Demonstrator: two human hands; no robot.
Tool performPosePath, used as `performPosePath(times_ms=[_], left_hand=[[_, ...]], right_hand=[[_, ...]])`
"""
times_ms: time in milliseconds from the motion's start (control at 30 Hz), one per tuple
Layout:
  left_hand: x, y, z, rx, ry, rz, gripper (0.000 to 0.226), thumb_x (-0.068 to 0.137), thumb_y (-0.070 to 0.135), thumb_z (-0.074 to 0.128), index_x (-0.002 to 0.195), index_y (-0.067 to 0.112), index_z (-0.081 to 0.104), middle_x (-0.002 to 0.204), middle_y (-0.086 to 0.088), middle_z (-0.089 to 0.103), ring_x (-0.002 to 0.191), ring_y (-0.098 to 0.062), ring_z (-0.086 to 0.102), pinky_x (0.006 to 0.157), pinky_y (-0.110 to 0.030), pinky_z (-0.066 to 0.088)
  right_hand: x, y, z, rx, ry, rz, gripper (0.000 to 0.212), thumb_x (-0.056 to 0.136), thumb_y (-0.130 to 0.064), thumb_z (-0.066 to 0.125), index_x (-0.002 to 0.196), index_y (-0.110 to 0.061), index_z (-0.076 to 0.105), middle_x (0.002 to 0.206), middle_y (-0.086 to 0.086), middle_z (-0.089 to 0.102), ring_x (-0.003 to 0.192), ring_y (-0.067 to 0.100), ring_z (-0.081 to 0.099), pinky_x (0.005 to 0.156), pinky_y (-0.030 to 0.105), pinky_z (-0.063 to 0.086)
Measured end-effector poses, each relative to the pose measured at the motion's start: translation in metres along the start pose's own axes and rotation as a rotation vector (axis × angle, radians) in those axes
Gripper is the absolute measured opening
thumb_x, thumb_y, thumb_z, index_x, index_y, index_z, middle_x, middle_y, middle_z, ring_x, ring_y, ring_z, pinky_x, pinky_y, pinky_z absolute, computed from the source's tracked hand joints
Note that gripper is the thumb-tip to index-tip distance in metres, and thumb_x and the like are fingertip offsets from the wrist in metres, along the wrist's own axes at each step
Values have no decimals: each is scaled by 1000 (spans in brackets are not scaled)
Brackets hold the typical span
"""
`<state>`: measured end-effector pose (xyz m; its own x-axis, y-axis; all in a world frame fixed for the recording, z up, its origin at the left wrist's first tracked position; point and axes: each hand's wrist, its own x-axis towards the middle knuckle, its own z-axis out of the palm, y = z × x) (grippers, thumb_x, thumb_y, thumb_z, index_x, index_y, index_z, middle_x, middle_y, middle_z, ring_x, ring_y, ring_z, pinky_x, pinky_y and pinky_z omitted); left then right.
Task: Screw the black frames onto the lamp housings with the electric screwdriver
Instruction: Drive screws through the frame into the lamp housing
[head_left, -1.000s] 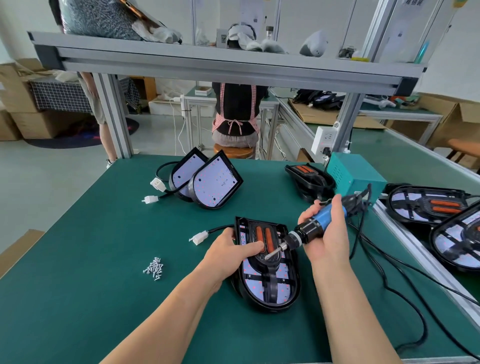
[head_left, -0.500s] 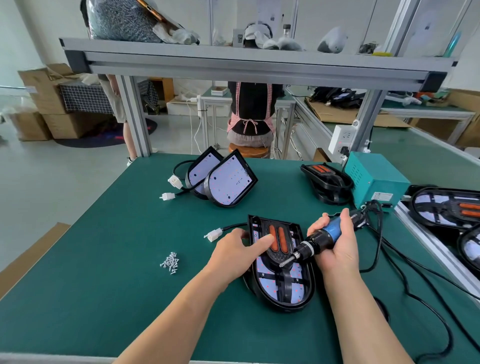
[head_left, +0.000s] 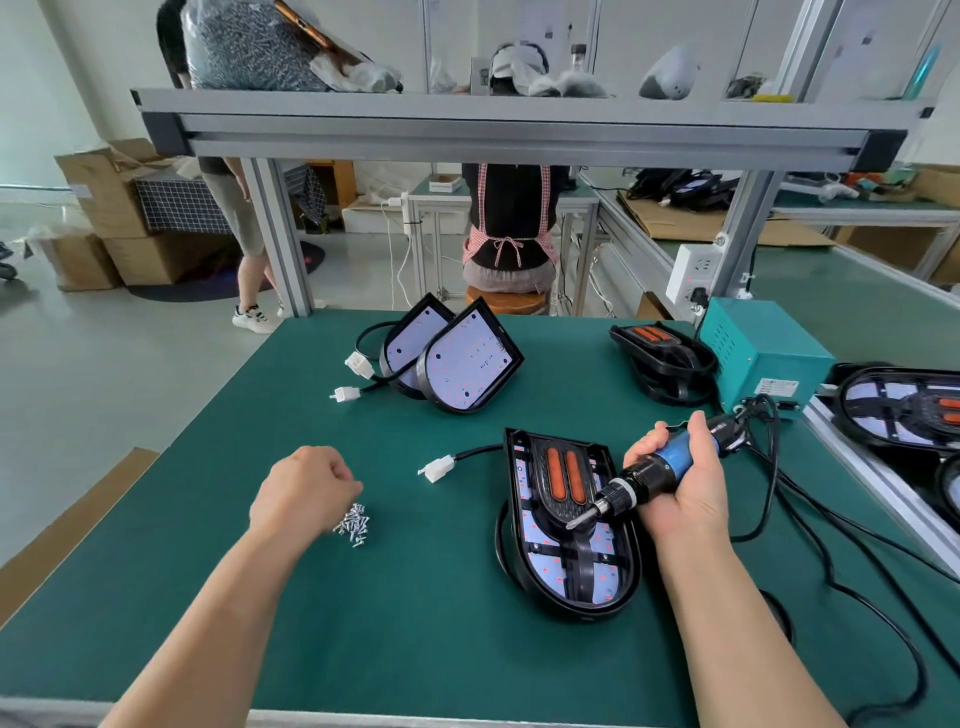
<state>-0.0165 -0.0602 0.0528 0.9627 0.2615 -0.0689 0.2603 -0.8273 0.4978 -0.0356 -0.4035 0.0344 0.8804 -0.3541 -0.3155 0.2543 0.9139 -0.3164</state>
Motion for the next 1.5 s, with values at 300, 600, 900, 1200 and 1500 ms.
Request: performPosePath(times_ms=[300,600,900,1200,1500], left_hand=[[3,3,-2,123,-138,52,15,80,15,72,71,21,61,82,3,67,76,-19,62,56,-24,41],[3,4,-6,112,-180,104,21,75,1,60,72,21,67,79,6,67,73,-16,62,54,-22,44],[4,3,-6,85,-162,108,26,78,-2,60,65,19,68,77,5,68,76,-22,67,61,-26,51],[-37,49,-8,-425,-77,191,13,82,4,70,73,14,69,64,-3,71,62,-16,60,62,-28,46],[-116,130,49,-778,-270,380,31,83,-3,66,83,28,71,75,0,73,77,-22,69,75,-34,57]], right_hand=[[2,1,-1,7,-2,8,30,92,-32,72,92,-10,53,79,0,57,55,7,54,51,20,51],[3,1,-1,6,-1,20,30,92,-33,72,93,-8,54,81,0,58,53,7,56,50,20,51],[3,1,-1,-5,-14,38,32,92,-35,71,99,-9,52,80,-3,53,57,5,53,54,19,51],[2,-1,0,74,9,19,28,92,-30,72,95,-11,53,80,1,58,56,8,55,52,19,51],[0,-22,-3,357,25,0,43,86,-32,79,110,-12,49,78,3,58,60,10,60,56,19,54]])
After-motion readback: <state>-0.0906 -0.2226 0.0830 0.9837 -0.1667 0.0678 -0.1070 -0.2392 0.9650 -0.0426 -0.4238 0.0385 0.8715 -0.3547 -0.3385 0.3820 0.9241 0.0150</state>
